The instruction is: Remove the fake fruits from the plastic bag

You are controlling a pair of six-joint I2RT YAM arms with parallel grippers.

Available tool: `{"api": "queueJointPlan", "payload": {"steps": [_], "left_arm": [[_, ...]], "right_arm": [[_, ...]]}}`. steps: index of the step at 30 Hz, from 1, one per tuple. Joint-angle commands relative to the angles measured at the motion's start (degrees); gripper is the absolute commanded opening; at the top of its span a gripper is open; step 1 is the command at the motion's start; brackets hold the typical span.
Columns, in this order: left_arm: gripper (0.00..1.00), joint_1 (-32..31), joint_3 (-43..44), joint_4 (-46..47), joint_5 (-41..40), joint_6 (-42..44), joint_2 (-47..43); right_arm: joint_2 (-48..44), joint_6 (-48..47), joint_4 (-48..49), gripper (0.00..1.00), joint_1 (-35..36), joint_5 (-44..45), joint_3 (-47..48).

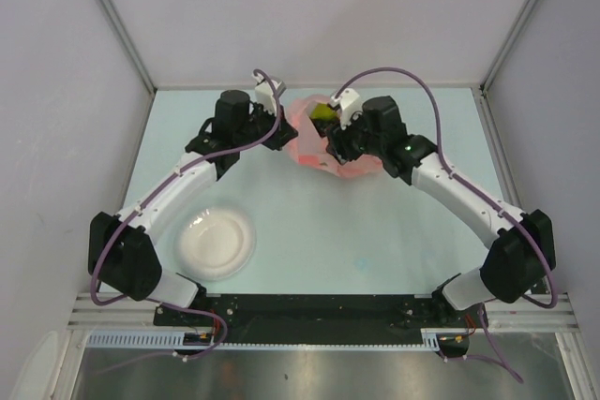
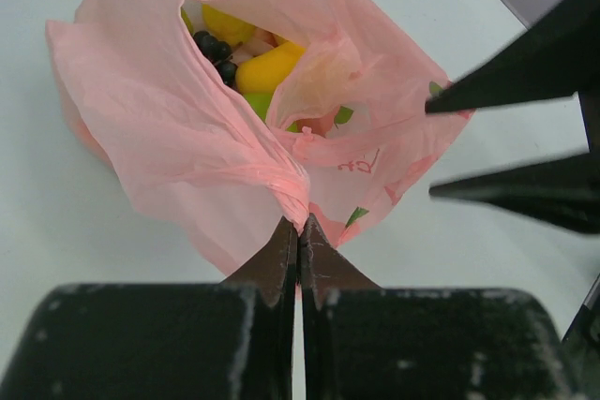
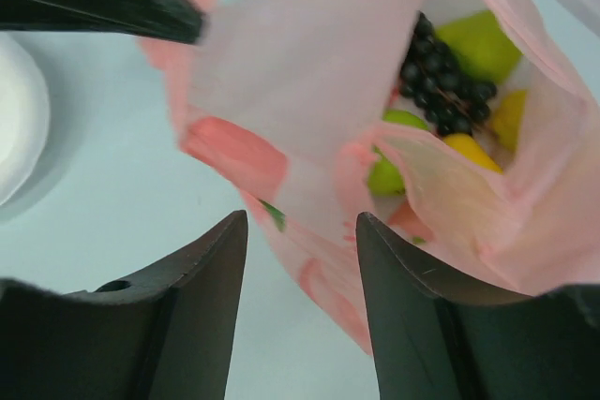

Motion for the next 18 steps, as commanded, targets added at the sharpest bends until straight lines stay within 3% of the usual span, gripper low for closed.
{"api": "queueJointPlan", "payload": {"steps": [1, 9, 14, 18], "left_arm": [[0.00, 0.10, 1.96, 2.12, 0.59, -1.65, -0.74], [0.00, 0.10, 2.58, 3.08, 0.76, -2.71, -0.30], [0.00, 0.18, 3.02, 3.17, 0.59, -2.97, 0.23], [0.00, 0.10, 4.42, 2.82, 0.41, -2.97, 1.46]], "right_arm": [[2.21, -2.39, 5.34, 0.54, 5.14, 6.57, 1.87], [9.41, -9.94, 7.02, 0.58, 8.14, 21.61, 2.22], [12.23, -12.15, 4.47, 0.58, 7.26, 20.74, 2.66], [14.60, -11.80, 7.00, 0.54, 4.98, 26.35, 2.66]]}}
